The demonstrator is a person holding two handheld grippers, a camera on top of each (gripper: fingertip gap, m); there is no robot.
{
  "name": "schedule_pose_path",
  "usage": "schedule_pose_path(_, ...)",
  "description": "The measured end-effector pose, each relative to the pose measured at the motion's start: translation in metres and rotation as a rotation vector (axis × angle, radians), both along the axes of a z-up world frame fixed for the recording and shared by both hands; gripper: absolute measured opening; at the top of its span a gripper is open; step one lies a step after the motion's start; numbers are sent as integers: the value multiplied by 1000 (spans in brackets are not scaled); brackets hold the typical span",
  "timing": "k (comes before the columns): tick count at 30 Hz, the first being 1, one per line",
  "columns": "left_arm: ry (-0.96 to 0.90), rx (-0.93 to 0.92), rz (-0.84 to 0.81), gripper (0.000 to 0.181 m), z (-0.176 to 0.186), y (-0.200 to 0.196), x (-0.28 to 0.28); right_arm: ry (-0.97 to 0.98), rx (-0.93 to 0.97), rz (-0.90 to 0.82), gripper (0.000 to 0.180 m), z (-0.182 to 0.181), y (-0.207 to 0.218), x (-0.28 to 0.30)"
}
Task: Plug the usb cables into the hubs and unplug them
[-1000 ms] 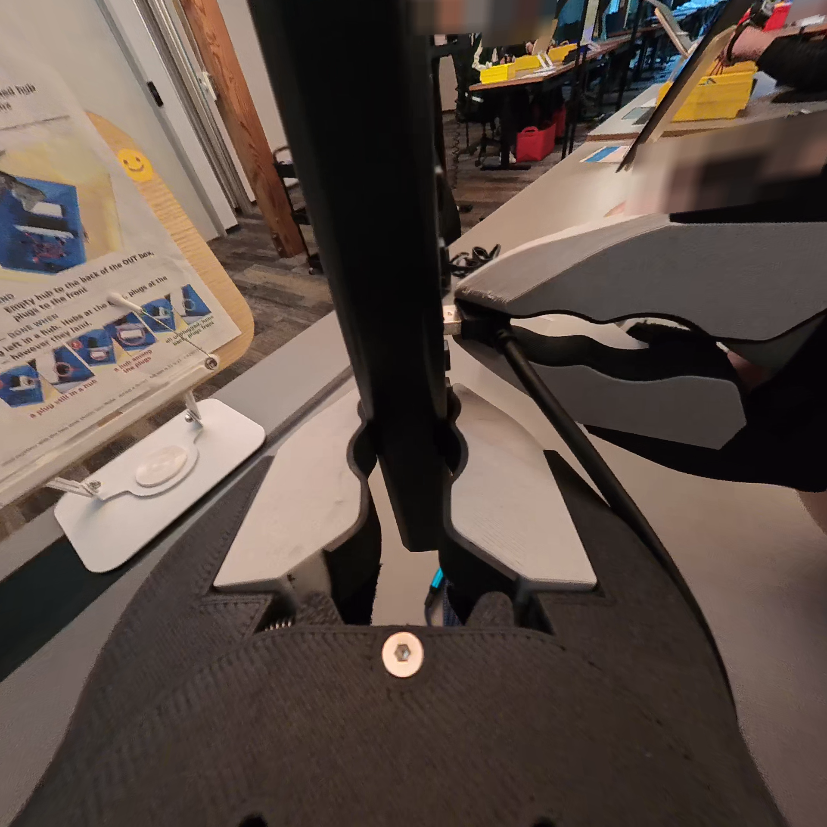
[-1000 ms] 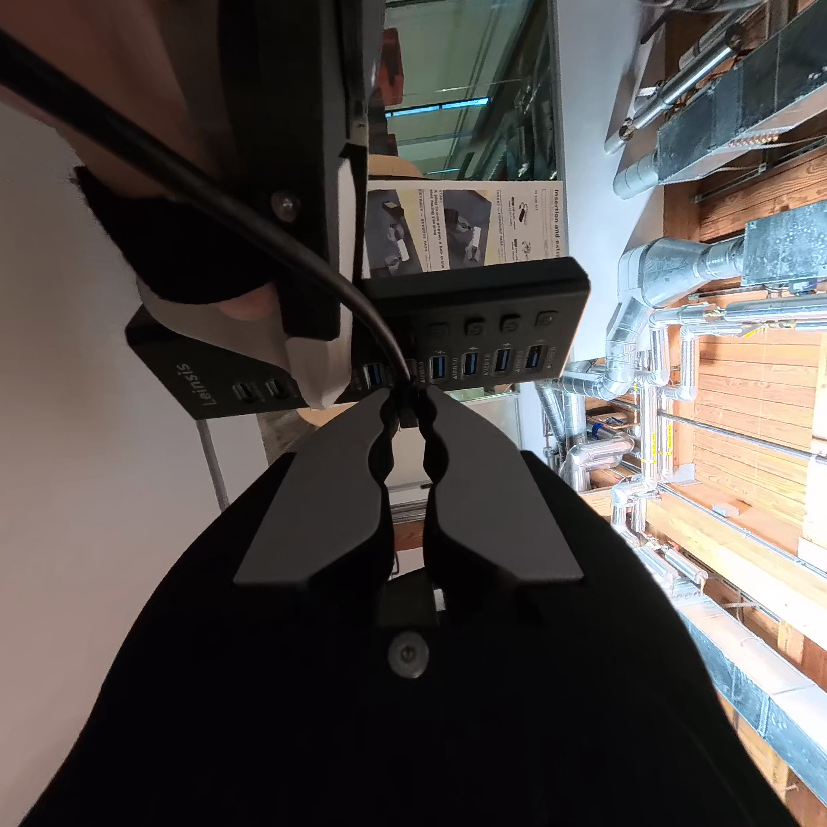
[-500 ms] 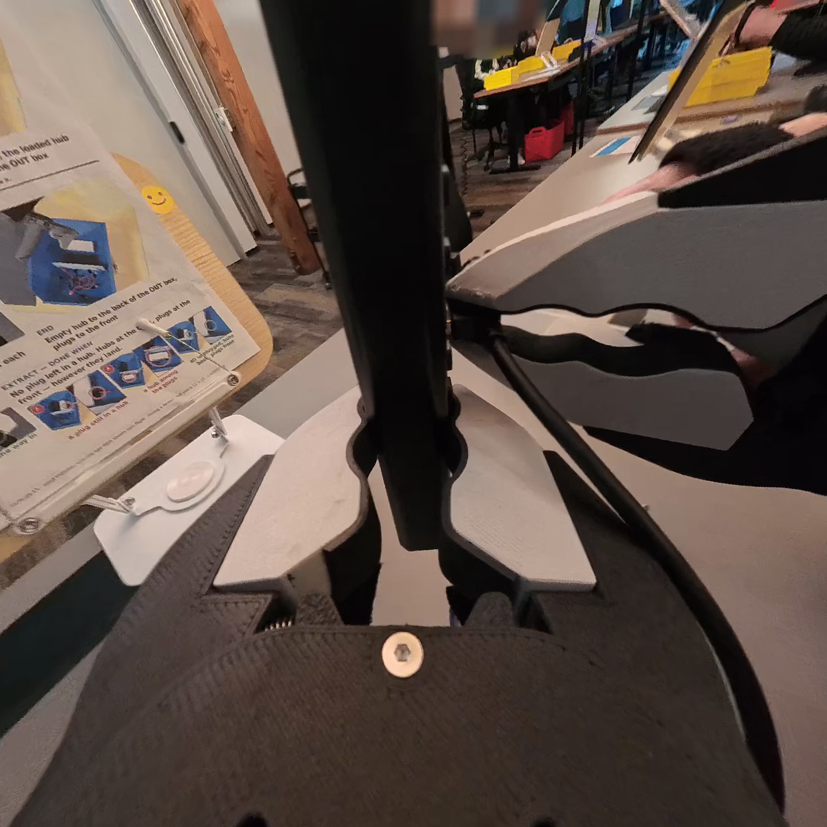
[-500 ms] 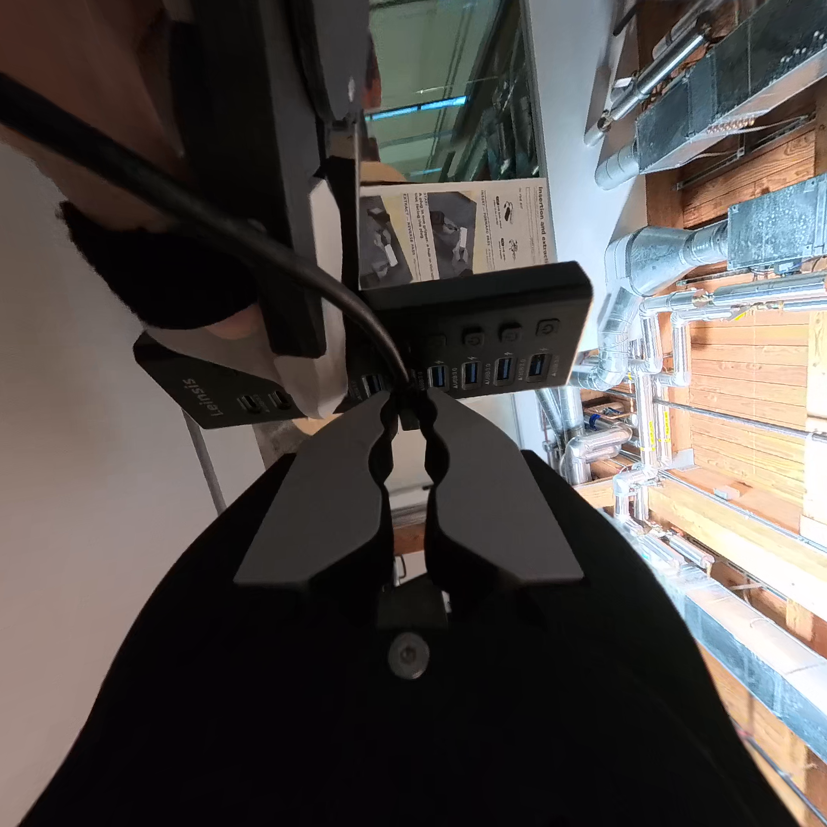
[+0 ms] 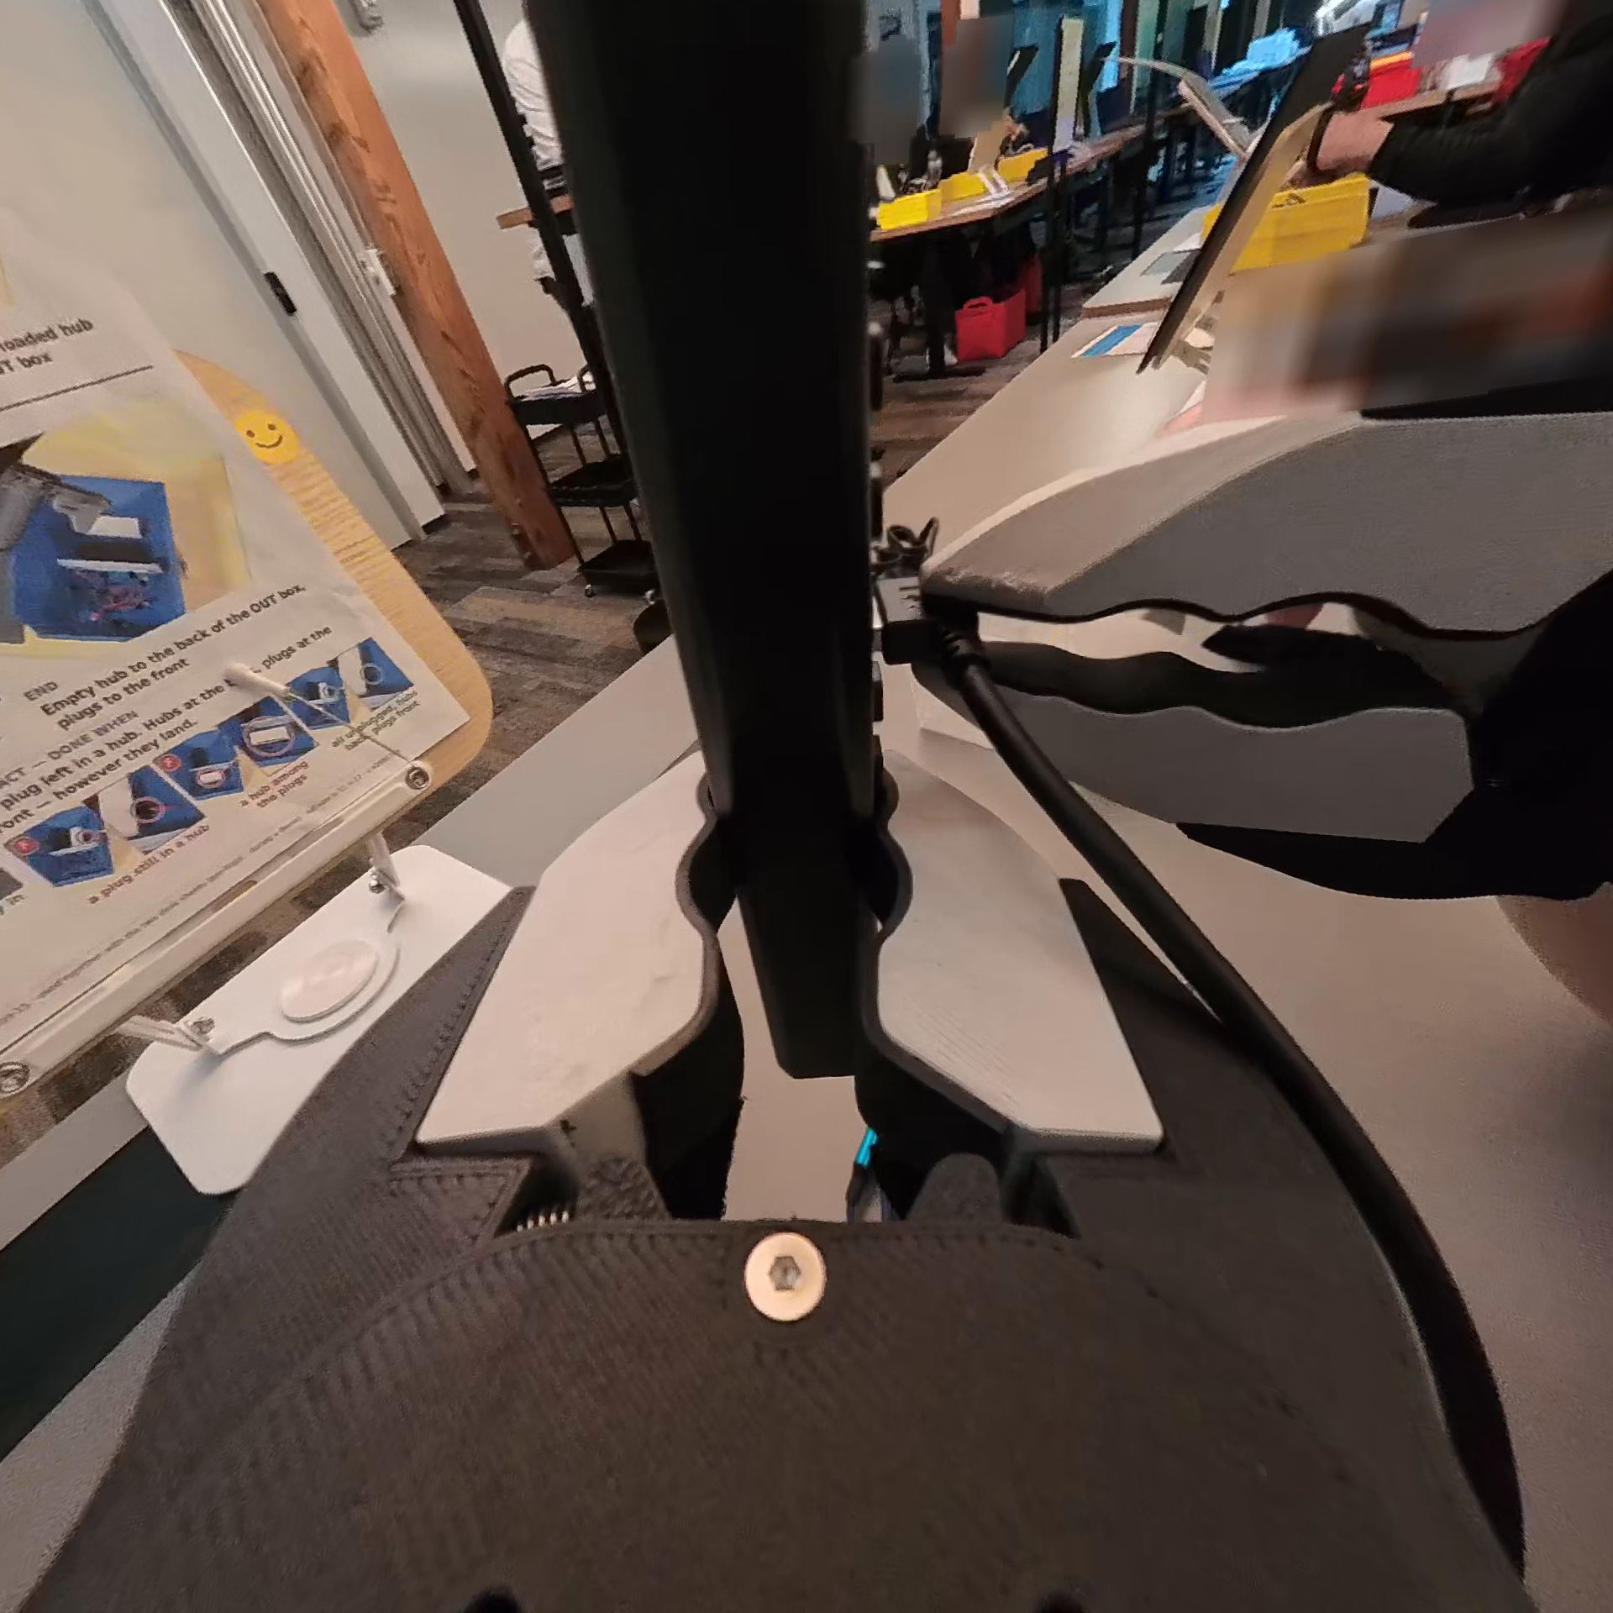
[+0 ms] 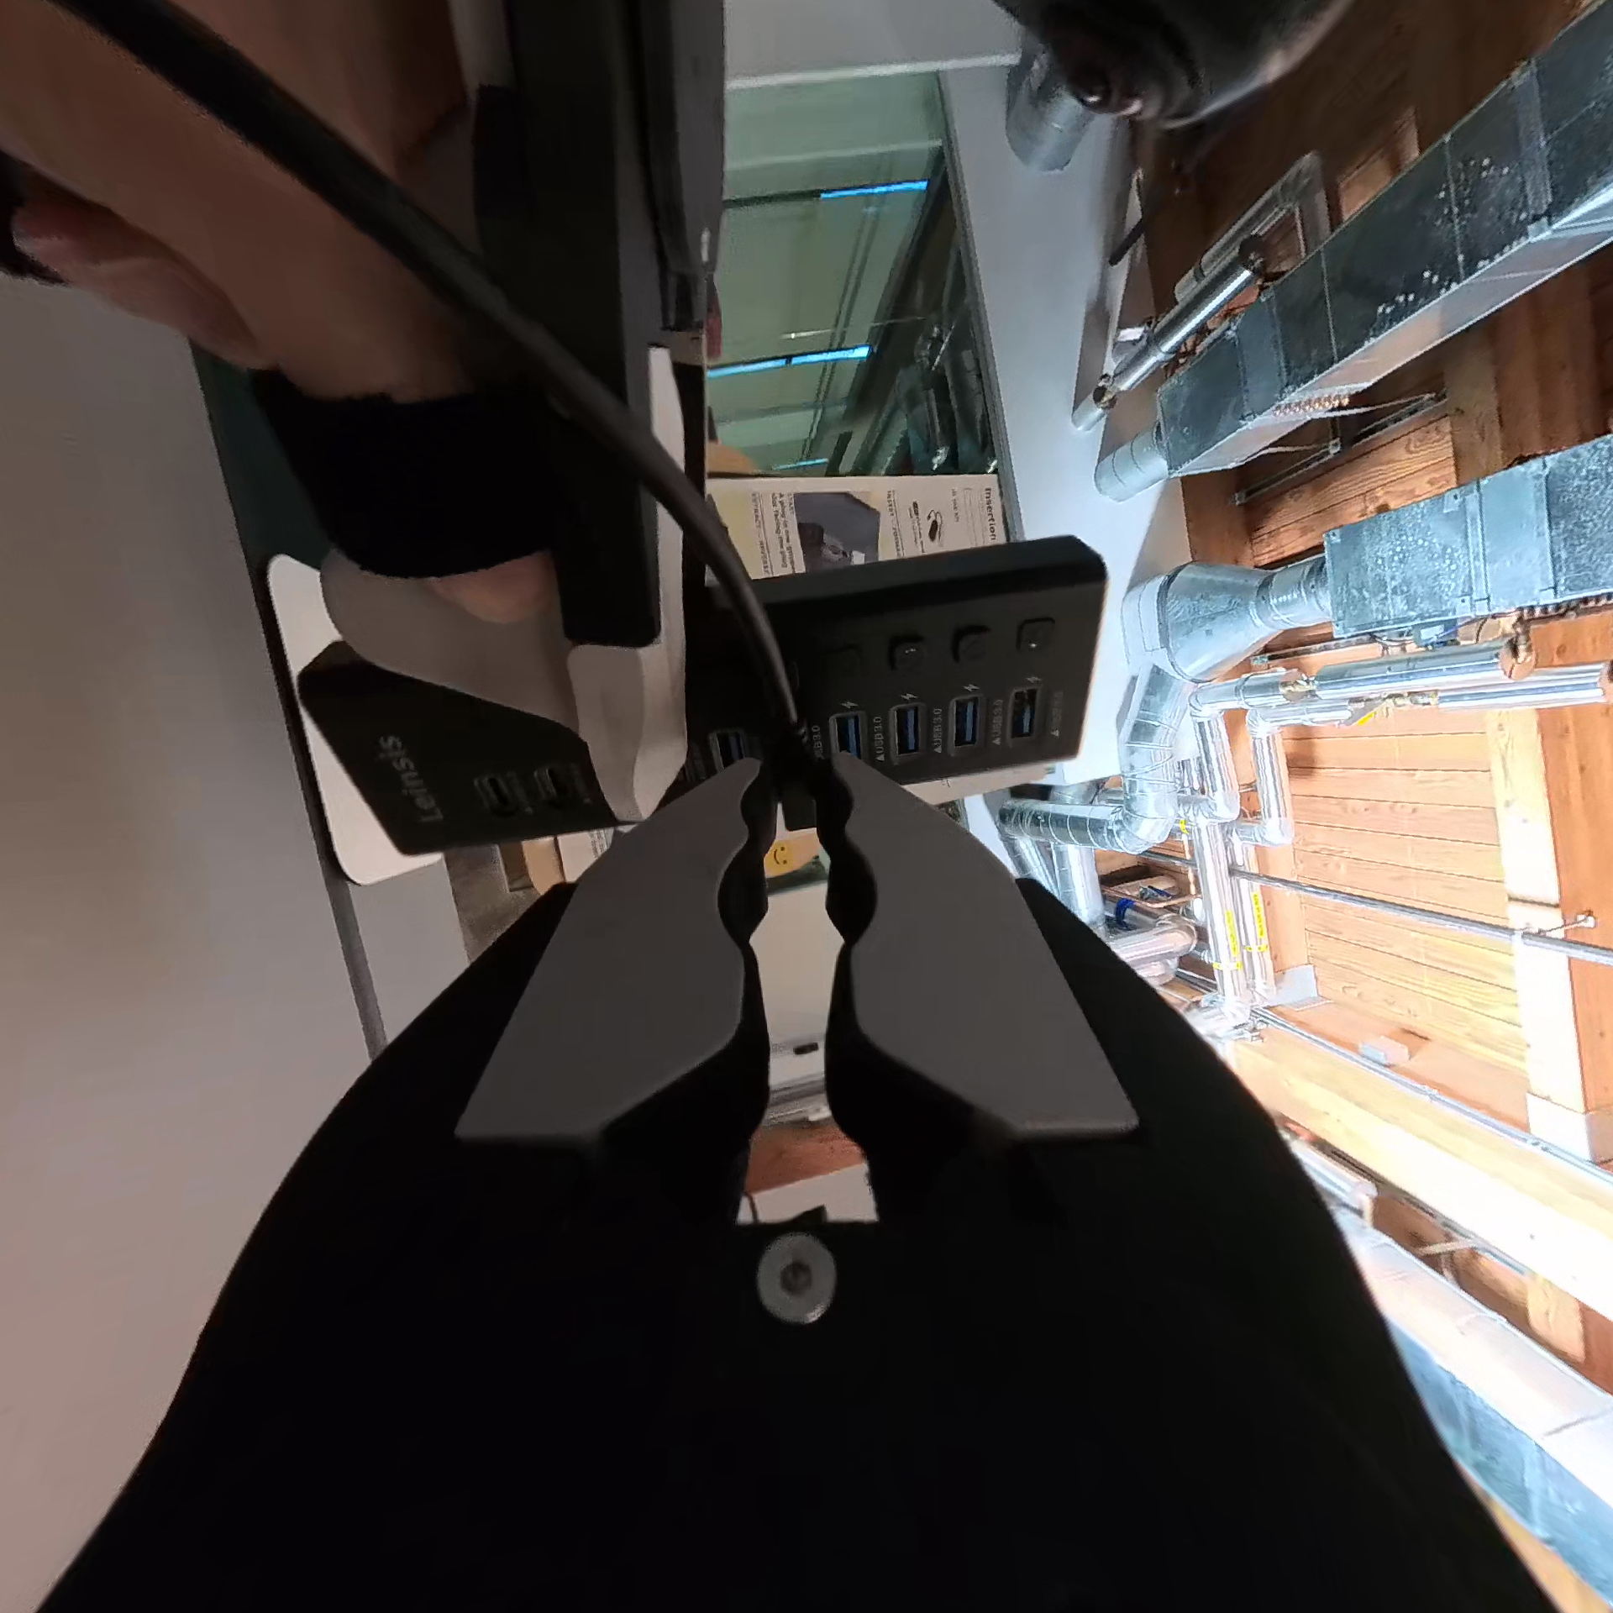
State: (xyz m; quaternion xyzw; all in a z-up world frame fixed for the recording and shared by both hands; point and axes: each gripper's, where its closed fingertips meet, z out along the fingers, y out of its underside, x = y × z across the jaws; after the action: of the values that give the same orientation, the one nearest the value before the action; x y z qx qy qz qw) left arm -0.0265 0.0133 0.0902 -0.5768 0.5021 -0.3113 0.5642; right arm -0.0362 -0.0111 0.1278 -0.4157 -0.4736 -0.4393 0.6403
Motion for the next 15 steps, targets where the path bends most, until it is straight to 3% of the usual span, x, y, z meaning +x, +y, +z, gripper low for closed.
schedule_pose_path(4, 34, 77, 64, 27, 0, 3, -1, 14, -14, -16, 9, -1, 0, 1)
schedule_pose_path(15, 27, 120, 37, 27, 3, -1, -4, 32, 19, 13, 8, 2, -3, -3)
